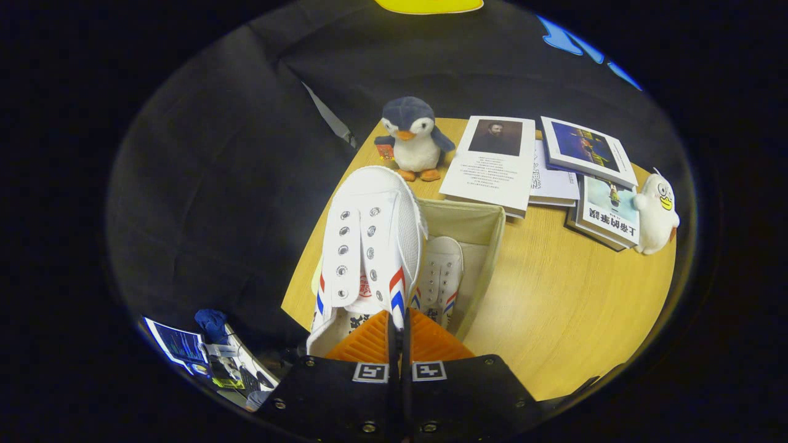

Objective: Open the storage box then place both shoes into the box .Put the left shoe in first, then the right shoe, with the right side of both shoes facing outward in a uniform manner.

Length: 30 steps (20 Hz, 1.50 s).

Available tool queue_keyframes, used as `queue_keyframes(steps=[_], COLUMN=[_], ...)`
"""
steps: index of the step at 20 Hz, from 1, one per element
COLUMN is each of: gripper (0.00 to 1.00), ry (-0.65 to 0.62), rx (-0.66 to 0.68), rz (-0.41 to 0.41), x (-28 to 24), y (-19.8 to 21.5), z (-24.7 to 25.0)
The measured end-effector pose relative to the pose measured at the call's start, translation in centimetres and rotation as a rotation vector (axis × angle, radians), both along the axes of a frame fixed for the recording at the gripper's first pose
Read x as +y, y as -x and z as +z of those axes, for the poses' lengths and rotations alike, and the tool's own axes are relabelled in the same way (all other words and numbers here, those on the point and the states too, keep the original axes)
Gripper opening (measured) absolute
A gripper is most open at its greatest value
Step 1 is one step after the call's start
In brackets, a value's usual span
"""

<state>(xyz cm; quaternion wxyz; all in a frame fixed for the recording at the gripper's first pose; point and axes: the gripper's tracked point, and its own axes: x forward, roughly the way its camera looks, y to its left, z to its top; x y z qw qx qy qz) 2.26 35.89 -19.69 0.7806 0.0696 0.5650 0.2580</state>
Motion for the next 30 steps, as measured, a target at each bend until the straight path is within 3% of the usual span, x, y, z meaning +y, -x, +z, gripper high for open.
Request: queue_keyframes(steps=[6, 11, 20, 30], gripper=[0.01, 0.96, 0.96, 0.96], ry=[0.040, 0.010, -0.068, -0.031], rx=[0.022, -0.126, -0.368, -0.938], rz=[0.039, 0.020, -0.163, -0.494], x=[2.6, 1.7, -6.5, -22.9], y=[-0.4, -2.7, -5.0, -6.1], z=[-2.5, -0.1, 7.2, 20.7])
